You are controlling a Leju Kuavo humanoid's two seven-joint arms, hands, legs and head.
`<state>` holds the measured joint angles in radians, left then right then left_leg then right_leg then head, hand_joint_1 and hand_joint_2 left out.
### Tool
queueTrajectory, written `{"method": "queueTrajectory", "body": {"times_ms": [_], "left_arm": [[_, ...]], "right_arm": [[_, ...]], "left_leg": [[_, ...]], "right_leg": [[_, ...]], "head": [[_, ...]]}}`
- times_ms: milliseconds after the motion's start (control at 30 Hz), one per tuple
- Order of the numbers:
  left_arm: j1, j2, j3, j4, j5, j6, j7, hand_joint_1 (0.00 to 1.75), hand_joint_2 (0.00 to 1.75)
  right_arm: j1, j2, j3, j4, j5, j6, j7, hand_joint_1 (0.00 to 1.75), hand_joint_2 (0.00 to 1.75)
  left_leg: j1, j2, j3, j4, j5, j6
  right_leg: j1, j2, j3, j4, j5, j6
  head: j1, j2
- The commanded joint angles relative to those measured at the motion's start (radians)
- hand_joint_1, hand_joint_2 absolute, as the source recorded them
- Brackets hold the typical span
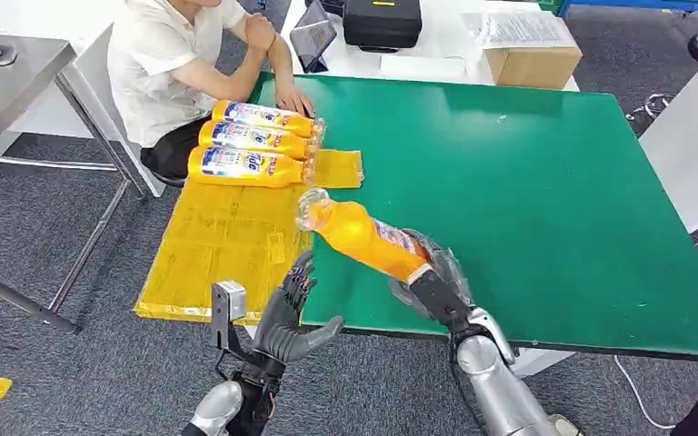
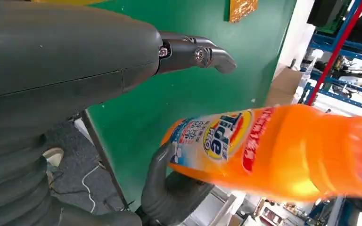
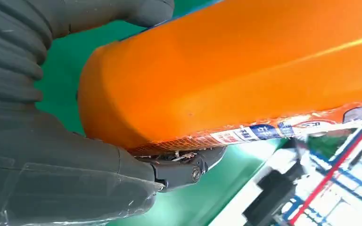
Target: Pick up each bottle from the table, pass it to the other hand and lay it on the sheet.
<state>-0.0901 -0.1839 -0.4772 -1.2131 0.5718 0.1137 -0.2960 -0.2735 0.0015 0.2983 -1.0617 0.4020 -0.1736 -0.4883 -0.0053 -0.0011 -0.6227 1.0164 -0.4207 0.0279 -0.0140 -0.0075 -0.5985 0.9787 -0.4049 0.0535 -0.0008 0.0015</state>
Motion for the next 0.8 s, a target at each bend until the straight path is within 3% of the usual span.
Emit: {"method": "queueTrajectory", "body": {"times_ms": [33,333,600,733,800], "left_arm": [[-0.059,0.007,-0.027,0.058,-0.029,0.027,-0.05,0.0,1.75],[-0.039,-0.019,0.0,-0.098,-0.121,0.088,-0.171,0.0,1.75],[-0.064,-0.023,-0.011,-0.083,-0.03,0.038,-0.165,0.0,1.75],[-0.072,-0.02,-0.036,-0.056,0.057,-0.04,-0.095,0.0,1.75],[-0.083,-0.019,-0.036,-0.015,0.086,-0.048,-0.075,1.75,1.75]], "right_arm": [[0.039,0.069,0.127,-0.046,-0.076,-0.003,-0.022,1.75,1.75],[0.123,0.068,0.196,-0.008,-0.124,0.008,-0.096,1.75,1.75],[0.104,0.105,0.227,0.08,-0.137,0.043,-0.107,1.75,1.75],[0.081,0.106,0.248,0.09,-0.137,0.048,-0.129,1.75,1.75],[0.069,0.104,0.253,0.075,-0.13,0.039,-0.133,1.75,1.75]], "left_leg": [[0.001,0.002,0.003,0.0,-0.001,-0.002],[0.001,0.0,0.002,0.0,-0.002,-0.002],[0.001,-0.001,0.001,-0.001,-0.001,-0.002],[0.001,0.0,0.002,-0.001,-0.001,-0.002],[0.001,0.0,0.002,-0.001,-0.001,-0.002]], "right_leg": [[0.001,0.002,0.003,0.0,-0.001,-0.002],[0.001,0.0,0.002,0.0,-0.002,-0.002],[0.001,-0.001,0.0,-0.001,-0.001,-0.002],[0.001,0.0,0.001,-0.001,-0.001,-0.002],[0.001,0.0,0.001,-0.001,-0.001,-0.002]], "head": [[0.0,0.0],[0.0,0.0],[0.0,0.0],[0.0,0.0],[0.0,0.0]]}}
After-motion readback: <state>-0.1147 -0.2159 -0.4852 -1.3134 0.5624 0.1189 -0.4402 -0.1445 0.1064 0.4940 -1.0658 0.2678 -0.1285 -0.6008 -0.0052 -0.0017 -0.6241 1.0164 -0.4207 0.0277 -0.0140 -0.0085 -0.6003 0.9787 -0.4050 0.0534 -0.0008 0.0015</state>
